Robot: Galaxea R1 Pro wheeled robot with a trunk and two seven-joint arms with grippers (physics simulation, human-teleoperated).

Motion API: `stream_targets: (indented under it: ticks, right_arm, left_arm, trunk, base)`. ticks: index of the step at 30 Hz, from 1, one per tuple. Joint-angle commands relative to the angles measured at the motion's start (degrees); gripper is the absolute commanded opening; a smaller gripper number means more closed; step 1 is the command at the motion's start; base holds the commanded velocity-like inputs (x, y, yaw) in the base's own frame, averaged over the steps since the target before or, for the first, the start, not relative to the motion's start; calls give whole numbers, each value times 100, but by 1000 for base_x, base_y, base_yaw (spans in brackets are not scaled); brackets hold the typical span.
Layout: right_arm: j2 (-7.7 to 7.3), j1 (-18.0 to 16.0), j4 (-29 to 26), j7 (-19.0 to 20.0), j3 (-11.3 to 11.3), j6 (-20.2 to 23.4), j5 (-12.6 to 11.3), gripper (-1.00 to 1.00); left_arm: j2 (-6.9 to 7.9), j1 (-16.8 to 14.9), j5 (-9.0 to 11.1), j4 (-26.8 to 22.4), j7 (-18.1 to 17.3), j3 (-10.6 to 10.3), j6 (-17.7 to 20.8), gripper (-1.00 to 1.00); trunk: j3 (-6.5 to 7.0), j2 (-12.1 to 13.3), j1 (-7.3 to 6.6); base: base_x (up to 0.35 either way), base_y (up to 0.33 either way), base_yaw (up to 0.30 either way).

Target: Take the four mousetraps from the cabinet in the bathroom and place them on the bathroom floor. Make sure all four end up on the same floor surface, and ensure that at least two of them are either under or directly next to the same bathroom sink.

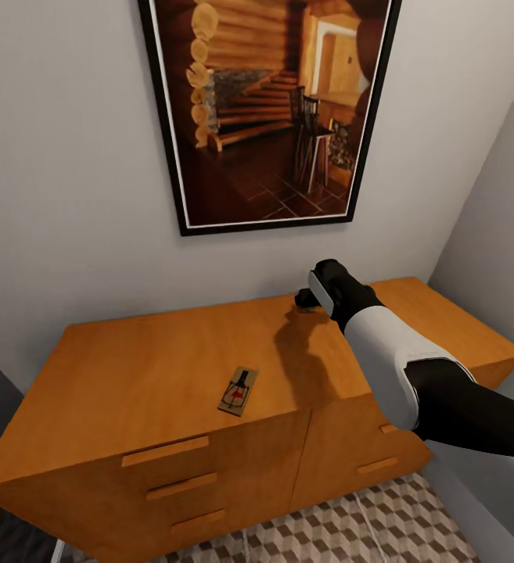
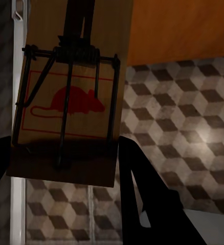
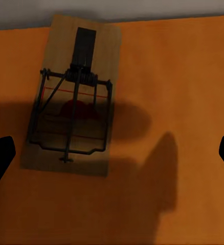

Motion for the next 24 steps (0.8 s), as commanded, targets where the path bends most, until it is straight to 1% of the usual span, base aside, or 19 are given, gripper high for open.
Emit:
stream_targets:
  ticks: [1,24]
  right_arm:
    - [0,-3,-5,-6,13,30,11,100]
    - [0,-3,-6,27,6,-18,-32,100]
  left_arm:
    - [-3,-4,-1,12,30,-41,-17,-100]
    - [-3,7,-3,12,30,-44,-17,-100]
  trunk:
    - [-7,-3,0]
    - [-13,-3,0]
  base:
    - [3,-1,0]
    - [0,0,0]
